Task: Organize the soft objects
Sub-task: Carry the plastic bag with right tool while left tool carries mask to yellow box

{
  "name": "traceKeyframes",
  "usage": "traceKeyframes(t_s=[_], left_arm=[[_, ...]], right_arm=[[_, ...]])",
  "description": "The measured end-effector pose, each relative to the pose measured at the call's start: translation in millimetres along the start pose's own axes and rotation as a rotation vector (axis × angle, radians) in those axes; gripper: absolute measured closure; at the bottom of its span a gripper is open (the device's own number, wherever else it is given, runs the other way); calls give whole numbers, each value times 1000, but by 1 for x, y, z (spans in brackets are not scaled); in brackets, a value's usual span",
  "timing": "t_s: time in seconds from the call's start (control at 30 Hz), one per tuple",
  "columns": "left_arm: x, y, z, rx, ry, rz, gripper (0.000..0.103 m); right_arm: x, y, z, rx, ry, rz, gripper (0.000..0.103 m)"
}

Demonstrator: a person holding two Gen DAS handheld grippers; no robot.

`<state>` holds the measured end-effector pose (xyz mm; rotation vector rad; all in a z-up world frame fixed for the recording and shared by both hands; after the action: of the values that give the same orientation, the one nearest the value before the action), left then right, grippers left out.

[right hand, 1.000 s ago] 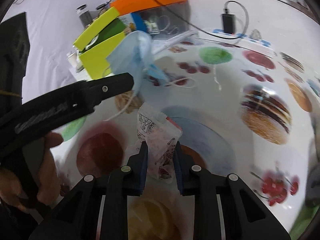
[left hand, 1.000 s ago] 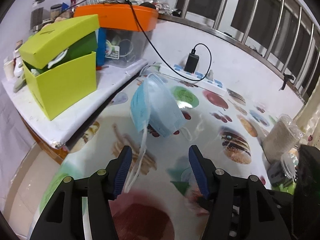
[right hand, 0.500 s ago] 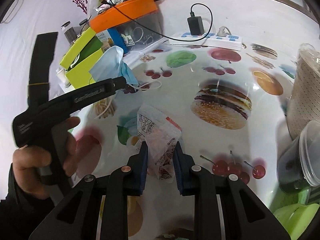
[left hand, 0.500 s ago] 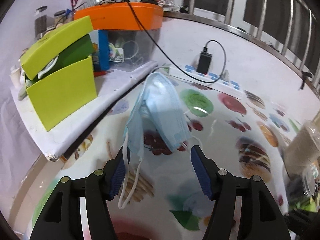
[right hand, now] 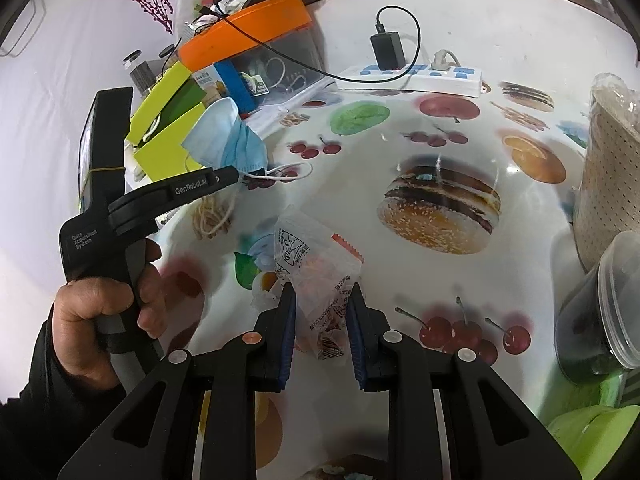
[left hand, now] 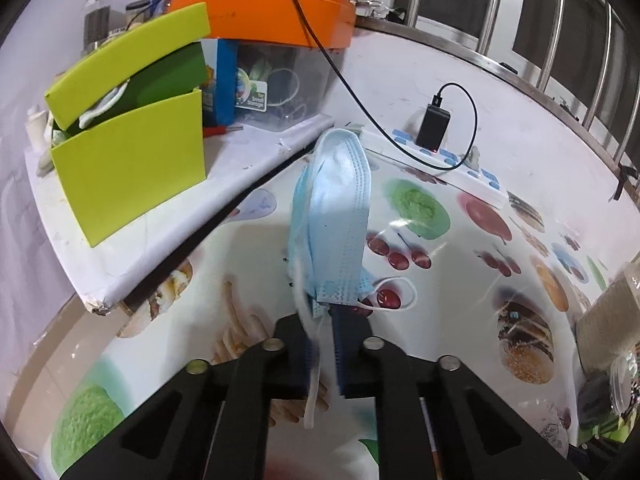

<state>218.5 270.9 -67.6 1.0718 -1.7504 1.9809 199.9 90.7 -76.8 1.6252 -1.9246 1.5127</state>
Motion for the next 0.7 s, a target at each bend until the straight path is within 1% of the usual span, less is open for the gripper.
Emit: traceKeyframes(t_s=[0.13, 0.27, 0.5, 0.7], left_arm=[[5, 0, 1, 5, 21, 8, 99], [19, 0, 3, 3, 47, 30, 100], [54, 6, 10, 2, 114, 61, 100], [88, 13, 19, -18, 149, 98, 100]], right_arm=[[2, 1, -1, 3, -1, 3, 78], [12, 1, -4, 6, -8, 22, 78], [36, 7, -5, 5, -11, 53, 78], [62, 13, -6, 7, -17, 91, 78]])
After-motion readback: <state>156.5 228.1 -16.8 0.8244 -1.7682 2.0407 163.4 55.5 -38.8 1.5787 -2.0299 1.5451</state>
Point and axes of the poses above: each gripper's, at about its wrist camera, not at the fingertips, and x roughly against the way its jaws point, z to its right, y to its underside, the point moved 6 cm from there along -x, roughly the way its jaws point, and after that the axes turned 14 degrees about -x, right-handed, at the moved point
